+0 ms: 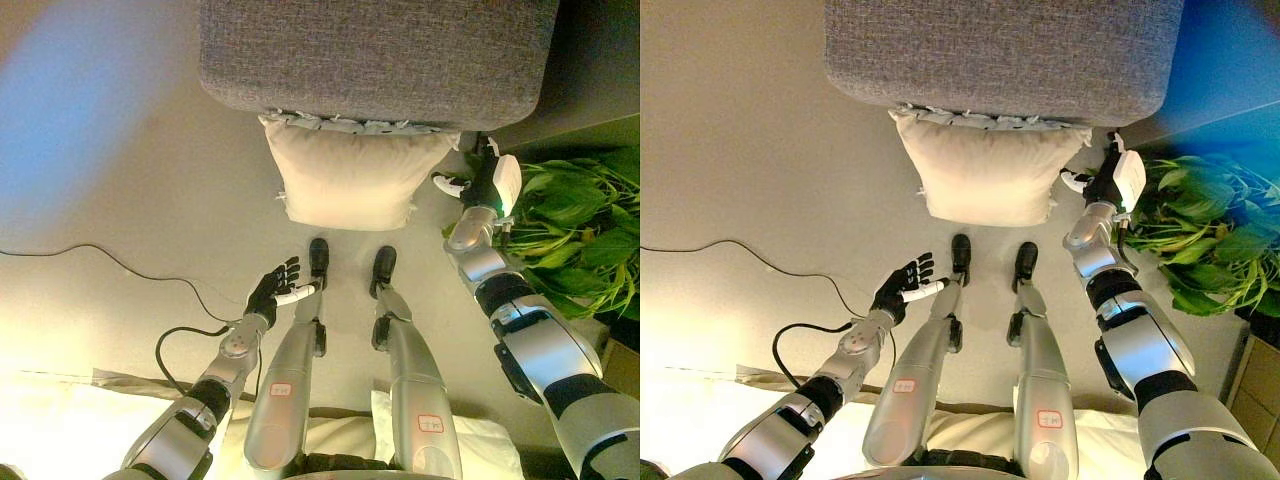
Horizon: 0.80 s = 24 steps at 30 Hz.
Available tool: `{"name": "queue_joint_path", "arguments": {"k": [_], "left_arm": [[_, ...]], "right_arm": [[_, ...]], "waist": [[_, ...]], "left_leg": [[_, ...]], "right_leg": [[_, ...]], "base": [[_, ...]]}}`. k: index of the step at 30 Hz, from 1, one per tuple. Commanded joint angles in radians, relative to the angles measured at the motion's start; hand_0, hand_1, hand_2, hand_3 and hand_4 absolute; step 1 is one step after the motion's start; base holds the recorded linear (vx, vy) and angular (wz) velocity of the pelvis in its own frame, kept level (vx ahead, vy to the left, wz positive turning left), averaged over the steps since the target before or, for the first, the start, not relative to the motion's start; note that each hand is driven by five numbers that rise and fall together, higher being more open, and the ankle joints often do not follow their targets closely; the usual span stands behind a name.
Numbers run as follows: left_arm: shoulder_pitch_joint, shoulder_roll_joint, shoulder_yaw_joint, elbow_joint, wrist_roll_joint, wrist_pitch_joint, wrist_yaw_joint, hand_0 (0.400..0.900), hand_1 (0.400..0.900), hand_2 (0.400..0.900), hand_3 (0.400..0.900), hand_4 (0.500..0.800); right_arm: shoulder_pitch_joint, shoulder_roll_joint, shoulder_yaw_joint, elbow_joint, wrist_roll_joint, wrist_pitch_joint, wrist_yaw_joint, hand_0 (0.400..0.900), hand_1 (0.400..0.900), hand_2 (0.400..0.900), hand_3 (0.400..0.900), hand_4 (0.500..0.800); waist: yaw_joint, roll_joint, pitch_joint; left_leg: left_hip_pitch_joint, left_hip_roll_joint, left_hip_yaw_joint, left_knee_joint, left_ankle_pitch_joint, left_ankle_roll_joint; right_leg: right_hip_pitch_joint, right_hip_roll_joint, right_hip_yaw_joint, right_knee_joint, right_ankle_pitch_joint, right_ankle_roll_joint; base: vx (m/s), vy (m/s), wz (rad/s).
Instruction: Pick up the pillow and put it on the sofa.
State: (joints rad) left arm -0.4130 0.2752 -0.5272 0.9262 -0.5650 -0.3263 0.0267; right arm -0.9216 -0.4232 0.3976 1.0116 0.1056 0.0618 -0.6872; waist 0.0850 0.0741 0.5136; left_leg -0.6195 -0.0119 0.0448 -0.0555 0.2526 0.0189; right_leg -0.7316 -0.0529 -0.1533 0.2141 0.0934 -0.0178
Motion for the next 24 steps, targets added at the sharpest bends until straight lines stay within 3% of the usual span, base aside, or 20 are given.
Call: {"name": "queue_joint_path", "arguments": {"k": [1,5,6,14,17,24], "left_arm": [[0.031,-0.029,0.002,-0.027,-0.025,-0.018,-0.020,0.900,0.900,0.900,0.900,0.800],[0.034,-0.028,0.009,-0.028,-0.034,-0.039,-0.001,0.900,0.900,0.900,0.900,0.800],[0.031,-0.027,0.012,-0.031,-0.041,-0.013,-0.001,0.900,0.900,0.900,0.900,0.800],[0.039,-0.038,0.005,-0.034,-0.063,-0.004,-0.049,0.900,0.900,0.900,0.900,0.800],[0.044,-0.040,0.002,-0.041,-0.102,-0.009,-0.112,0.900,0.900,0.900,0.900,0.800],[0.050,-0.050,-0.012,-0.059,-0.125,-0.010,-0.136,0.900,0.900,0.900,0.900,0.800]], "right_arm": [[-0.057,-0.098,0.028,-0.028,-0.024,-0.027,-0.058,0.900,0.900,0.900,0.900,0.800],[-0.053,-0.099,0.025,-0.031,-0.028,-0.028,-0.056,0.900,0.900,0.900,0.900,0.800],[-0.055,-0.099,0.027,-0.031,-0.025,-0.024,-0.054,0.900,0.900,0.900,0.900,0.800],[-0.067,-0.103,0.027,-0.045,-0.008,-0.020,-0.055,0.900,0.900,0.900,0.900,0.800],[-0.081,-0.105,0.032,-0.047,0.008,-0.020,-0.063,0.900,0.900,0.900,0.900,0.800],[-0.113,-0.099,0.025,-0.051,0.066,-0.042,-0.036,0.900,0.900,0.900,0.900,0.800]], "waist": [[-0.008,0.034,0.006],[-0.009,0.036,0.006],[-0.008,0.035,0.006],[-0.004,0.047,0.006],[-0.001,0.052,0.006],[0.009,0.060,0.006]], "left_leg": [[-0.028,-0.040,-0.034,0.030,-0.066,-0.048],[-0.032,-0.041,-0.034,0.034,-0.066,-0.048],[-0.034,-0.042,-0.035,0.035,-0.066,-0.048],[-0.084,-0.049,-0.040,0.054,-0.059,-0.046],[-0.099,-0.048,-0.040,0.050,-0.055,-0.046],[-0.138,-0.047,-0.046,0.050,-0.048,-0.045]], "right_leg": [[0.033,-0.025,-0.007,-0.106,0.082,0.095],[0.028,-0.025,-0.007,-0.103,0.082,0.095],[0.027,-0.026,-0.008,-0.104,0.081,0.095],[-0.016,-0.031,-0.005,-0.088,0.084,0.097],[-0.032,-0.030,-0.002,-0.090,0.085,0.097],[-0.072,-0.034,0.000,-0.084,0.088,0.099]], "base": [[0.00,0.000,0.00],[0.00,0.000,0.00],[0.00,0.000,0.00],[0.03,0.000,0.03],[0.02,0.013,0.01],[0.05,0.018,0.04]]}}
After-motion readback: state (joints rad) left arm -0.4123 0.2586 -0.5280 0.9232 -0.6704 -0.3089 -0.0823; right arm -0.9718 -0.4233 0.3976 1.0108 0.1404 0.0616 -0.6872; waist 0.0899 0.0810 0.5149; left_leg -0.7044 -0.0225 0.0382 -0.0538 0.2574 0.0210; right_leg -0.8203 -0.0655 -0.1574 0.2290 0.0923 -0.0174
